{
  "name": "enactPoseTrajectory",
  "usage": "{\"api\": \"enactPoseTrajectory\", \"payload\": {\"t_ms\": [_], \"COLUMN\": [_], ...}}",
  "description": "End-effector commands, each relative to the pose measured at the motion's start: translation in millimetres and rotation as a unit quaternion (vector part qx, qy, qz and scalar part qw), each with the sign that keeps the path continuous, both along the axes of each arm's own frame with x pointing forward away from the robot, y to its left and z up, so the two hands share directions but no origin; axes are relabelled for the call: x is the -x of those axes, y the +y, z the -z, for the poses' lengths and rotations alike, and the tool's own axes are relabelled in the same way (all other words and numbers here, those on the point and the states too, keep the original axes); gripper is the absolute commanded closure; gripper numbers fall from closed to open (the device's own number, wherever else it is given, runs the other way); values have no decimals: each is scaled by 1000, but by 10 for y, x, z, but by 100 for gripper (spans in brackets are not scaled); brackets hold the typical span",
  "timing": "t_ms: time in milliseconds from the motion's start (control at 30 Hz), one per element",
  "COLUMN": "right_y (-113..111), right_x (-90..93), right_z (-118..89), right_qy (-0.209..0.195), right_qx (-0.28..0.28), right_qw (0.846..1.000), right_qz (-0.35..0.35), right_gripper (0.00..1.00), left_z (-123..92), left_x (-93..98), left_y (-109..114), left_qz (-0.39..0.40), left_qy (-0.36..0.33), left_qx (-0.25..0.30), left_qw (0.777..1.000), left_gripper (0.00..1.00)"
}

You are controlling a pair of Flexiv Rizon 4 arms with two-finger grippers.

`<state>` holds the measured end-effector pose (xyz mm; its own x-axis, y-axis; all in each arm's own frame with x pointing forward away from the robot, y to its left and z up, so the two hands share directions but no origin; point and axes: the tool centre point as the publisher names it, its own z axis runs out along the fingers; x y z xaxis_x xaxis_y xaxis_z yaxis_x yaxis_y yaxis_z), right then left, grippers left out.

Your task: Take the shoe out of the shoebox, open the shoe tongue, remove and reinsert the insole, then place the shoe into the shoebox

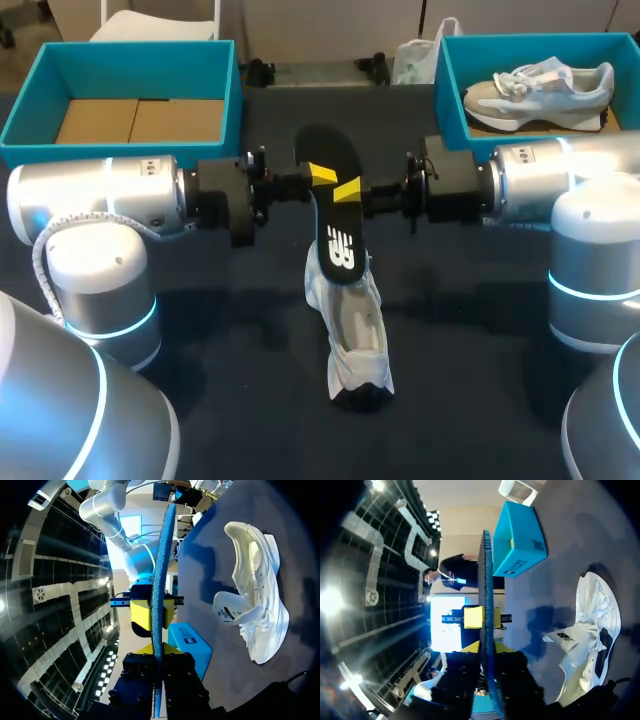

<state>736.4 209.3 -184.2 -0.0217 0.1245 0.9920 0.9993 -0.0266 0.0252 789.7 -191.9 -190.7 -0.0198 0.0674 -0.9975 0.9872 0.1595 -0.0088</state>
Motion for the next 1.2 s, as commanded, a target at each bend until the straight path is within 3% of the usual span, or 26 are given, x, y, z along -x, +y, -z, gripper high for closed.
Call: {"api": "enactPoseTrajectory", "payload": {"t_ms": [33, 233, 667, 733, 833, 900, 1200], "right_y": [-70, -364, -364, -409, -541, -581, -581], "right_x": [22, 103, 103, 68, 140, 221, 221], "right_z": [-57, -161, -161, -193, -250, -257, -257], "right_qy": [-24, -89, -89, -148, -260, -303, -303], "right_qx": [11, 47, 47, 60, 95, 108, 108], "right_qw": [1000, 995, 995, 985, 954, 930, 930], "right_qz": [-1, -4, -4, -62, -117, -181, -181], "right_gripper": [0, 0, 0, 0, 0, 0, 0], "left_z": [-1, -23, -135, -150, -198, -259, -259], "left_x": [26, 174, 447, 489, 541, 572, 572], "left_y": [62, 228, 708, 741, 773, 823, 823], "left_qz": [4, 14, 16, 19, 33, 76, 76], "left_qy": [-1, -1, 8, 7, 32, 68, 68], "left_qx": [1, -13, -35, -38, -48, -52, -52], "left_qw": [1000, 1000, 999, 999, 998, 993, 993], "left_gripper": [100, 100, 100, 100, 100, 100, 100]}}
